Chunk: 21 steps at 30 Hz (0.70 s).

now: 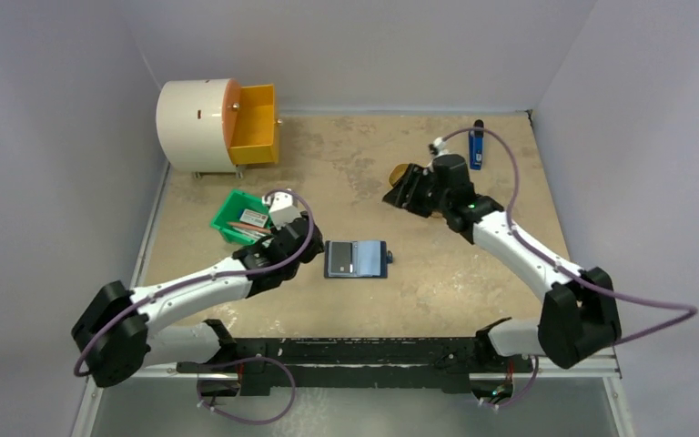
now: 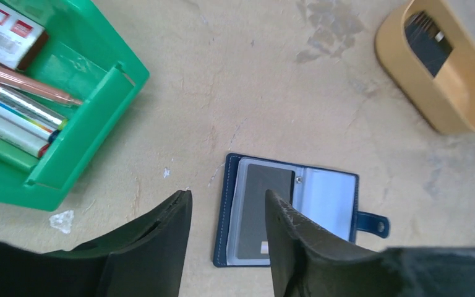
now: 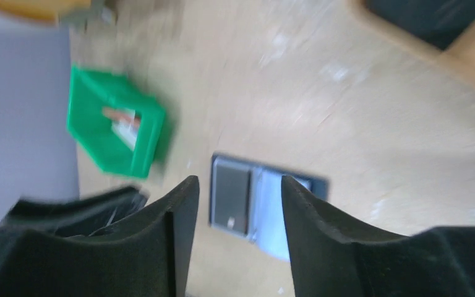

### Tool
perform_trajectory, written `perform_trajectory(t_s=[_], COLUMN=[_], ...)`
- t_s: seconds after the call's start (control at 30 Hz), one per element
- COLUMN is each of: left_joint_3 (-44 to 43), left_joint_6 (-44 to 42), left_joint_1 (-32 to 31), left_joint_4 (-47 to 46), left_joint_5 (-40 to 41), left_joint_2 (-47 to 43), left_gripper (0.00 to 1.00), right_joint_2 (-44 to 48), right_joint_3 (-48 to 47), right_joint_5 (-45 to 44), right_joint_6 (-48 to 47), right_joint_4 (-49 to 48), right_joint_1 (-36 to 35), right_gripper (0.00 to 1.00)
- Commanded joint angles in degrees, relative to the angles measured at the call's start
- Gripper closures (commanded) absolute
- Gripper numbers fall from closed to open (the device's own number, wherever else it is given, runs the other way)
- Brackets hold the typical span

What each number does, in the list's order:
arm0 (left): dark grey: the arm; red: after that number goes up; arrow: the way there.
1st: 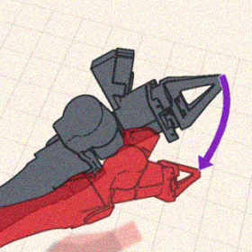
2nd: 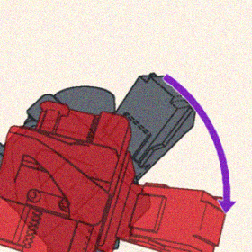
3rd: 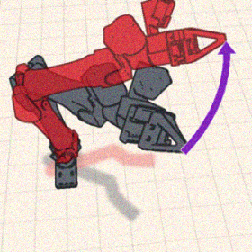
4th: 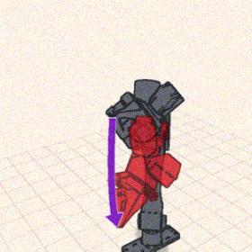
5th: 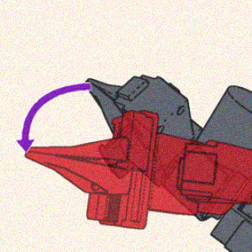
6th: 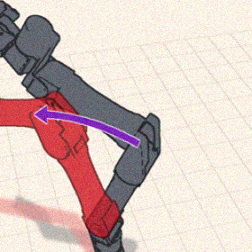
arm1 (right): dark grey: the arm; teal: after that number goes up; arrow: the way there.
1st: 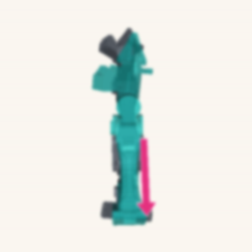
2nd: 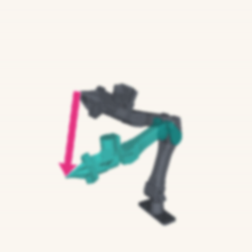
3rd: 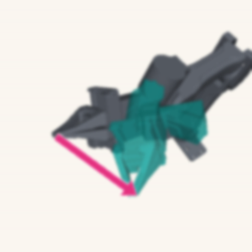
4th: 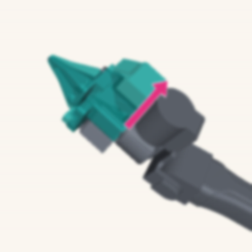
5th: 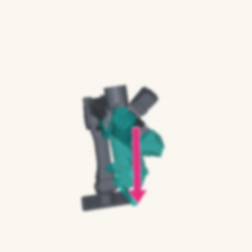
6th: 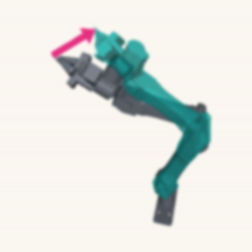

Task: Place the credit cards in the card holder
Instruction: Insert the credit card into the card holder, then pick up the credit card from the storage box.

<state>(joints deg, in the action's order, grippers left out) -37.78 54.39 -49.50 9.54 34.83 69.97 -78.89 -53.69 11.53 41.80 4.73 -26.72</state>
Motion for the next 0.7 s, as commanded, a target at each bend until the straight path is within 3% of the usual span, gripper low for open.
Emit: perform_trajectory(t_s=[0.0, 0.07, 0.13, 0.2, 0.67], left_joint_3=[-0.05, -0.55, -1.09, -0.59, -0.85], left_joint_6=[-0.21, 0.04, 0.06, -1.45, -2.03], left_joint_1=[0.34, 0.3, 0.3, 0.36, 0.36], left_joint_4=[5.62, 7.45, 8.61, 7.52, 7.29], left_joint_5=[3.57, 5.27, 8.91, 9.36, 6.77], left_joint_2=[-7.63, -9.67, -12.33, -13.99, -11.56], left_gripper=[0.49, 0.45, 0.43, 0.43, 0.45], right_joint_2=[1.0, -2.33, -4.08, -5.47, -19.41], right_joint_3=[-3.45, -4.4, -1.24, -1.58, -8.26], right_joint_5=[-12.4, -13.81, -11.71, -11.71, -11.69], right_joint_6=[-1.67, 2.15, 8.88, 8.32, 7.13], right_joint_4=[3.67, 4.1, -3.69, -6.2, -8.11], right_joint_1=[3.82, 6.47, 13.87, 15.78, 17.76], right_gripper=[0.4, 0.37, 0.36, 0.36, 0.36])
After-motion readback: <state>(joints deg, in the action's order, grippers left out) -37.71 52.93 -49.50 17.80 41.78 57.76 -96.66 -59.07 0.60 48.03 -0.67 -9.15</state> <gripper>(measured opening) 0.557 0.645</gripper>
